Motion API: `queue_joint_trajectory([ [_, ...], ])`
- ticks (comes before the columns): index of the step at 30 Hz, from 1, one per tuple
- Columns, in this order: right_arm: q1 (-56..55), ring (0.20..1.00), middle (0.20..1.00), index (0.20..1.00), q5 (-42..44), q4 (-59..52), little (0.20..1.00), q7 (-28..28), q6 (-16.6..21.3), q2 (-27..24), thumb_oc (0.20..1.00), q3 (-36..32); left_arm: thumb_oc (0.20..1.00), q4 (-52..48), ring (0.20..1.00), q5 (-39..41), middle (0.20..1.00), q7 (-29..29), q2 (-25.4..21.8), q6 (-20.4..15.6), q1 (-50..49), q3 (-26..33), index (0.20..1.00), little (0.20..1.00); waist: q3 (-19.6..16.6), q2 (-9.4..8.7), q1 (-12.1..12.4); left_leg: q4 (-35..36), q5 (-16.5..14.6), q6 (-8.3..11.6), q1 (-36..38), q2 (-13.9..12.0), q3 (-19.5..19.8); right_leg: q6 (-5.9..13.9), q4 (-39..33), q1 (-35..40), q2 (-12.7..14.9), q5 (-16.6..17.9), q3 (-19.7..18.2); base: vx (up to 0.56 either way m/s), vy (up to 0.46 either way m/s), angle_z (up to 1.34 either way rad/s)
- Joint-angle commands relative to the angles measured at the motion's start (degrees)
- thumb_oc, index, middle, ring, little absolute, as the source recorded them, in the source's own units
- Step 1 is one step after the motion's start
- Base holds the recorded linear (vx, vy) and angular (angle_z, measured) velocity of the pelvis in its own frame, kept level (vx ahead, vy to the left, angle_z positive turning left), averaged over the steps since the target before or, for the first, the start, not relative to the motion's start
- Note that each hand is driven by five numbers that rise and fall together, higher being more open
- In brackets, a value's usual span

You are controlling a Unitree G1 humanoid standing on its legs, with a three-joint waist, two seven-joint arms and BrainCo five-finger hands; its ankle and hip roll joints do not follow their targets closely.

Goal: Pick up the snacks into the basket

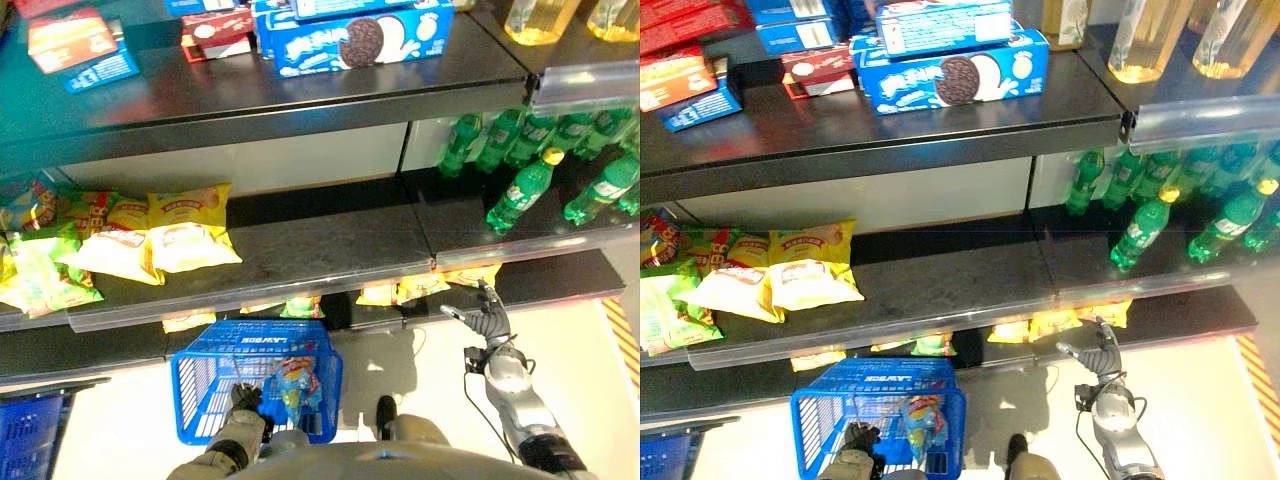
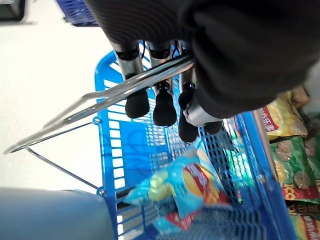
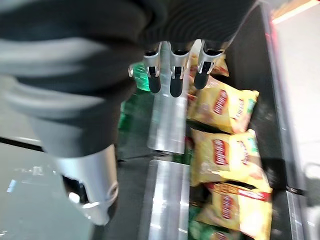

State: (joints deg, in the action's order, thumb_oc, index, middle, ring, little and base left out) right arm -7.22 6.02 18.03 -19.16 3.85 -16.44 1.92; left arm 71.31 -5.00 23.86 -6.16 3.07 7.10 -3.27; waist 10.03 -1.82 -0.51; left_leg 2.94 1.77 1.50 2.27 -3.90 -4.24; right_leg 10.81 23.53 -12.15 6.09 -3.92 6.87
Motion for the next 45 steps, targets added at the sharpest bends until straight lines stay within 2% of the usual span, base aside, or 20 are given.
queue_joint_trajectory([
  [1, 2.86, 1.000, 1.000, 1.000, 1.68, -7.15, 1.000, -2.55, 4.12, 0.88, 1.000, -5.60, 0.200, 2.66, 0.200, -2.79, 0.200, 1.09, -1.71, 1.75, 0.10, -2.06, 0.200, 0.200, -0.68, -0.84, 0.64, 2.06, 0.52, 0.15, -0.75, 2.93, 0.99, -0.65, -14.68, 5.16, 3.54, 6.62, 0.61, 0.20, -0.265, 0.68],
  [5, 4.39, 1.000, 1.000, 1.000, 1.67, -6.90, 1.000, -5.04, 3.70, 0.53, 1.000, -7.80, 0.200, 2.18, 0.200, -3.80, 0.200, 0.45, -2.32, 1.32, 0.45, -3.02, 0.200, 0.200, -1.15, -2.01, 0.36, 2.06, -2.89, 2.07, 2.53, 0.91, 3.77, 2.49, -24.96, 2.41, 10.65, 14.78, -3.83, 0.27, -0.272, 0.23],
  [8, 5.33, 1.000, 1.000, 1.000, 0.73, -6.30, 1.000, -5.77, 2.90, -0.42, 1.000, -8.75, 0.200, 1.83, 0.200, -4.70, 0.200, -0.08, -3.13, 1.05, 0.52, -3.85, 0.200, 0.200, -1.06, -3.09, -0.26, 2.06, -4.70, 3.53, 4.94, -0.62, 5.08, 3.92, -24.84, 1.58, 12.04, 18.11, -6.31, 0.24, -0.348, 0.15],
  [9, 5.46, 1.000, 1.000, 1.000, 0.82, -6.44, 1.000, -5.79, 2.85, -0.73, 1.000, -9.06, 0.200, 1.55, 0.200, -4.73, 0.200, -0.05, -3.39, 0.92, 0.51, -4.01, 0.200, 0.200, -0.94, -3.40, -0.24, 2.06, -5.22, 4.14, 5.74, -1.53, 5.13, 4.19, -24.53, 1.23, 12.59, 19.06, -5.74, 0.21, -0.406, 0.69],
  [12, 5.52, 1.000, 1.000, 1.000, 0.70, -6.94, 1.000, -4.98, 2.57, -1.49, 1.000, -9.47, 0.200, 1.31, 0.200, -4.74, 0.200, 0.06, -3.79, 0.72, 0.72, -3.99, 0.200, 0.200, -0.99, -3.72, -0.34, 2.06, -5.87, 5.32, 6.20, -2.71, 5.59, 4.19, -24.81, 3.06, 12.11, 17.21, -4.54, 0.14, -0.387, 0.48],
  [13, 5.05, 1.000, 1.000, 1.000, 0.37, -8.34, 1.000, -4.18, 2.89, -2.31, 1.000, -9.34, 0.200, 1.21, 0.200, -3.85, 0.200, 0.10, -3.68, 0.62, 0.25, -3.58, 0.200, 0.200, -1.26, -3.00, -0.49, 2.06, -5.42, 6.28, 7.42, -5.77, 5.34, 4.15, -21.27, 2.16, 10.31, 13.15, -3.96, 0.16, -0.410, 0.01],
  [15, 4.33, 1.000, 1.000, 1.000, 0.16, -10.50, 1.000, -3.78, 3.04, -3.99, 1.000, -9.71, 0.200, 0.86, 0.200, -2.26, 0.200, 0.84, -2.13, 0.26, -0.32, -3.22, 0.200, 0.200, -0.70, -1.41, -1.67, 0.09, -3.04, 6.80, 6.12, -8.63, 4.65, 2.23, -18.54, 1.93, 8.00, 10.70, -2.76, 0.12, -0.427, 0.03],
  [16, 3.76, 1.000, 1.000, 1.000, 0.19, -11.74, 1.000, -3.90, 3.07, -4.59, 1.000, -10.27, 0.200, 0.43, 0.200, -1.81, 0.200, 1.18, -1.55, 0.00, 0.06, -3.47, 0.200, 0.200, 0.12, -1.09, -1.88, -1.21, -1.40, 7.08, 4.31, -8.82, 4.22, 1.74, -18.75, 2.16, 7.45, 10.38, -2.21, 0.00, -0.206, 0.21],
  [17, 3.71, 1.000, 1.000, 1.000, 0.19, -11.82, 1.000, -3.88, 3.02, -4.62, 1.000, -10.33, 0.200, 0.45, 0.200, -1.80, 0.200, 1.20, -1.49, 0.00, 0.09, -3.51, 0.200, 0.200, 0.06, -1.02, -1.98, -1.36, -1.43, 7.12, 4.08, -8.86, 4.39, 1.70, -18.77, 2.14, 7.45, 10.40, -2.06, -0.06, -0.245, 0.38],
  [18, 2.52, 1.000, 1.000, 1.000, 0.94, -13.33, 1.000, -4.06, 3.85, -5.37, 1.000, -11.51, 0.200, -0.77, 0.200, -2.24, 0.200, 1.76, -0.51, 0.06, 0.94, -4.43, 0.200, 0.200, 0.89, -0.56, -2.85, -2.63, 1.35, 6.45, 1.06, -8.70, 1.33, 0.63, -19.37, 2.84, 6.63, 9.40, -0.50, -0.03, -0.264, 0.44],
  [19, 1.69, 1.000, 1.000, 1.000, 0.66, -13.73, 1.000, -4.41, 3.62, -5.61, 1.000, -12.20, 0.200, -1.80, 0.200, -2.95, 0.200, 1.70, -0.03, 0.18, 1.11, -5.26, 0.200, 0.200, 0.98, -0.24, -3.29, -2.18, 1.70, 6.04, 0.05, -8.05, -0.93, 0.05, -19.67, 3.30, 6.05, 8.53, 0.37, -0.03, -0.332, 0.68],
  [22, 0.36, 1.000, 1.000, 1.000, 1.19, -14.11, 1.000, -4.88, 3.65, -5.09, 1.000, -12.65, 0.200, -1.97, 0.200, -3.60, 0.200, 1.70, 1.02, 0.54, 1.84, -6.12, 0.200, 0.200, 1.31, 0.89, -2.83, 0.32, 3.31, 4.83, -4.13, -3.33, -1.35, -0.96, -20.93, 4.81, 3.97, 7.84, 1.48, 0.02, -0.174, 0.50],
  [25, -0.54, 1.000, 1.000, 1.000, 0.95, -13.93, 1.000, -4.78, 3.41, -5.13, 1.000, -12.83, 0.200, -1.38, 0.200, -3.89, 0.200, 1.19, 1.45, 0.56, 1.31, -6.30, 0.200, 0.200, 1.28, 1.46, -2.93, 1.65, 4.20, 4.60, -5.08, -3.18, -1.51, -1.63, -20.89, 5.56, 2.61, 6.42, 2.24, 0.09, -0.093, 0.36],
  [26, -1.22, 1.000, 1.000, 1.000, 1.31, -13.48, 1.000, -4.66, 3.46, -4.84, 1.000, -12.65, 0.200, -1.01, 0.200, -4.20, 0.200, 1.31, 1.54, 0.96, 1.27, -6.42, 0.200, 0.200, 1.37, 1.36, -2.94, 1.97, 5.90, 5.23, -5.39, -3.37, -1.22, -1.58, -21.32, 6.04, 2.90, 7.01, 2.29, 0.05, -0.043, 0.11],
  [27, -1.84, 1.000, 1.000, 1.000, 2.43, -13.53, 1.000, -1.86, 3.12, -4.68, 1.000, -11.86, 0.200, -0.70, 0.200, -3.91, 0.200, 0.68, 1.57, 1.11, 1.55, -5.94, 0.200, 0.200, 1.50, 1.09, -3.23, 2.01, 4.56, 4.56, -4.83, -2.47, -1.29, -1.68, -21.84, 6.24, 3.04, 7.66, 2.61, 0.07, -0.049, 0.06],
  [29, -3.24, 1.000, 1.000, 1.000, 3.60, -12.61, 1.000, -0.52, 3.00, -4.36, 1.000, -12.24, 0.200, 0.12, 0.200, -4.43, 0.200, 0.19, 1.68, 1.04, 1.51, -5.82, 0.200, 0.200, 1.28, 1.13, -3.34, 2.06, 4.13, 4.52, -4.35, -1.95, -1.34, -1.52, -22.76, 6.80, 3.16, 7.94, 2.59, 0.06, -0.016, 0.06],
  [36, -0.39, 1.000, 1.000, 1.000, 3.69, -9.10, 1.000, -2.60, 2.75, -4.12, 1.000, -13.01, 0.200, -0.92, 0.200, -4.66, 0.200, 0.33, 0.70, 0.73, 2.03, -6.59, 0.200, 0.200, 2.38, 1.38, -3.27, 2.06, 3.51, 5.15, -4.75, -2.15, -2.18, -0.89, -24.73, 6.19, 3.99, 9.54, 1.83, 0.00, 0.022, -0.04],
  [40, 8.26, 1.000, 1.000, 1.000, 4.08, -1.88, 1.000, -5.95, 2.06, -7.01, 1.000, -11.95, 0.200, -1.38, 0.200, -4.06, 0.200, 0.44, 0.42, 0.41, 2.26, -8.19, 0.200, 0.200, 4.52, 1.54, -2.19, 2.06, 3.19, 4.94, -5.62, -1.85, -2.44, -0.20, -26.12, 4.75, 4.89, 11.43, 1.06, -0.07, 0.020, -0.04],
  [45, 15.43, 1.000, 1.000, 1.000, 5.58, 3.35, 1.000, -6.75, 1.84, -9.83, 1.000, -9.82, 0.200, -2.21, 0.200, -2.86, 0.200, 0.59, 0.46, -0.16, 2.12, -9.35, 0.200, 0.200, 6.09, 2.15, -1.06, 2.06, 3.30, 4.84, -6.98, -1.47, -2.69, 0.25, -26.97, 3.04, 5.53, 12.72, 0.36, -0.06, 0.015, -0.12],
])
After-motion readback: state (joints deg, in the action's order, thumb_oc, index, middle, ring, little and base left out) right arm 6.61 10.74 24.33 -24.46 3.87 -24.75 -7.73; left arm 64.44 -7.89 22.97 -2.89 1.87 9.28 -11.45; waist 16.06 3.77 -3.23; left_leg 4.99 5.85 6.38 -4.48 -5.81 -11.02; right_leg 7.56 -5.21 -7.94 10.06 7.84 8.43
